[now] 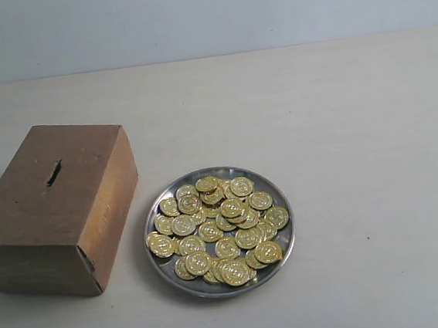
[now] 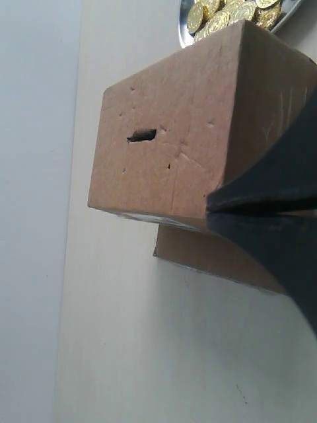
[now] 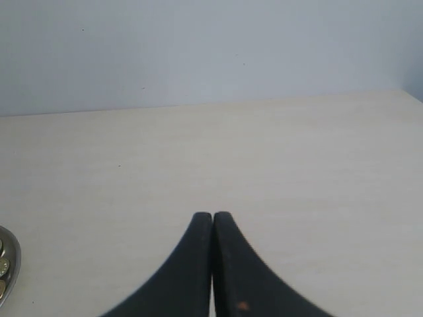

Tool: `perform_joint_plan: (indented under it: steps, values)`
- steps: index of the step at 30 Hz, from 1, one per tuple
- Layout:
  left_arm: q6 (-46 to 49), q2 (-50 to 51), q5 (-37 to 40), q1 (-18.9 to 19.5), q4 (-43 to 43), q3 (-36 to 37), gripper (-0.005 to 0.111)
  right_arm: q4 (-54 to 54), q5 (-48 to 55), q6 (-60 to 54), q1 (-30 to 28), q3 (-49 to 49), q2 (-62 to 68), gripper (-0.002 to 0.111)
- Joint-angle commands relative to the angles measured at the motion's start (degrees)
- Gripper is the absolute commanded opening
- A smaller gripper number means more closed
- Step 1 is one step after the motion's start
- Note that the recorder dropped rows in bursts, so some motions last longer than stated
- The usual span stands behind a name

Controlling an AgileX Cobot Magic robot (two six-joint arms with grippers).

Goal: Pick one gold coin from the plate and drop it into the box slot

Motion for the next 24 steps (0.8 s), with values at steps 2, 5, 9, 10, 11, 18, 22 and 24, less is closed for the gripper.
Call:
perform_joint_plan:
  steps: [2, 5, 9, 10, 11, 18, 22, 24]
  values:
    - [0.15, -0.39, -0.52, -0.26, 0.29, -0.04, 0.002, 0.01, -1.03, -0.16, 0.2, 0.27, -0.35, 0.0]
    - [0.15, -0.39, -0.52, -0.26, 0.29, -0.04, 0.002, 0.01, -1.03, -0.16, 0.2, 0.27, -0.35, 0.0]
    - [0.15, -0.39, -0.52, -0.26, 0.29, -0.04, 0.002, 0.01, -1.03, -0.16, 0.2, 0.27, -0.35, 0.0]
    - [0.15, -0.39, -0.52, -0.26, 0.29, -0.04, 0.002, 0.01, -1.03, -0.16, 0.2, 0.27, -0.35, 0.0]
    - [0.15, -0.39, -0.52, -0.26, 0.29, -0.04, 0.002, 0.01, -1.03, 0.0, 0.2, 0.27, -0.35, 0.0]
    - [0.54, -0.39, -0.52, 1.94, 0.29, -0.04, 0.002, 0.01, -1.03, -0.14, 0.2, 0.27, -0.35, 0.0]
    - [0.54, -0.39, -0.52, 2.33, 0.29, -0.04, 0.002, 0.01, -1.03, -0.14, 0.2, 0.27, -0.35, 0.0]
    - [0.54, -0.39, -0.52, 2.33, 0.29, -0.04, 0.002, 0.01, -1.03, -0.04, 0.2, 0.27, -0.35, 0.0]
